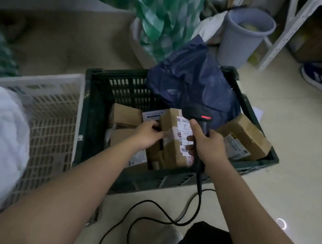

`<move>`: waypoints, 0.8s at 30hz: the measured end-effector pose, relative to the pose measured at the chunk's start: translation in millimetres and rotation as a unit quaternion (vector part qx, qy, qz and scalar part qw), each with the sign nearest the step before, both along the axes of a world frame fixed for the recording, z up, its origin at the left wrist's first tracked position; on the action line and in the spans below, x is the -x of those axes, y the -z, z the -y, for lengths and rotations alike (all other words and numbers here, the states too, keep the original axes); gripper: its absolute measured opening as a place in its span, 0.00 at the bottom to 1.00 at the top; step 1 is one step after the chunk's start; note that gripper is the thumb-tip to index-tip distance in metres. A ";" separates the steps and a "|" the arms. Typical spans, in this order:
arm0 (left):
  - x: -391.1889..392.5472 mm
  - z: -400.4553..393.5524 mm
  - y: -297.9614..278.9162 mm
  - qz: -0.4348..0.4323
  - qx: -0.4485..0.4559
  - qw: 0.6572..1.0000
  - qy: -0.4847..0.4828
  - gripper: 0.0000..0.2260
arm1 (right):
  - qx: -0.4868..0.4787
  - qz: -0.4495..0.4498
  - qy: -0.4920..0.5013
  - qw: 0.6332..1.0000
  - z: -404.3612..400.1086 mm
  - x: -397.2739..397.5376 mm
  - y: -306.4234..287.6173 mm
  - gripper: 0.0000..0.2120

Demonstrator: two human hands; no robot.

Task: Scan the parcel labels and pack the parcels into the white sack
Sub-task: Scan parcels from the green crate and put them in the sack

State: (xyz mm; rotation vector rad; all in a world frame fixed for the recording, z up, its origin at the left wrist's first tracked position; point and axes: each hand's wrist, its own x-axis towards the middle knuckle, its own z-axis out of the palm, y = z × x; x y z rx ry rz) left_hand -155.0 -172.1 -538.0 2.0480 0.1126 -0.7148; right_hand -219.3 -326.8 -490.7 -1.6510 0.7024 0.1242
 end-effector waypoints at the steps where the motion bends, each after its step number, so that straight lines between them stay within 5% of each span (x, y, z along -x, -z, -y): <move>1: -4.2 7.1 8.9 -0.013 0.002 1.000 0.007 0.20 | -0.014 -0.010 0.010 1.000 1.3 -4.0 2.4 0.16; 13: -32.3 48.4 48.4 -0.076 0.074 0.989 -0.104 0.40 | -0.010 -0.034 0.012 0.999 28.2 -26.7 11.6 0.13; 24: -18.7 -47.4 -6.6 0.043 0.135 0.972 -0.186 0.51 | -0.059 0.018 0.024 0.998 -7.4 -32.8 -5.6 0.14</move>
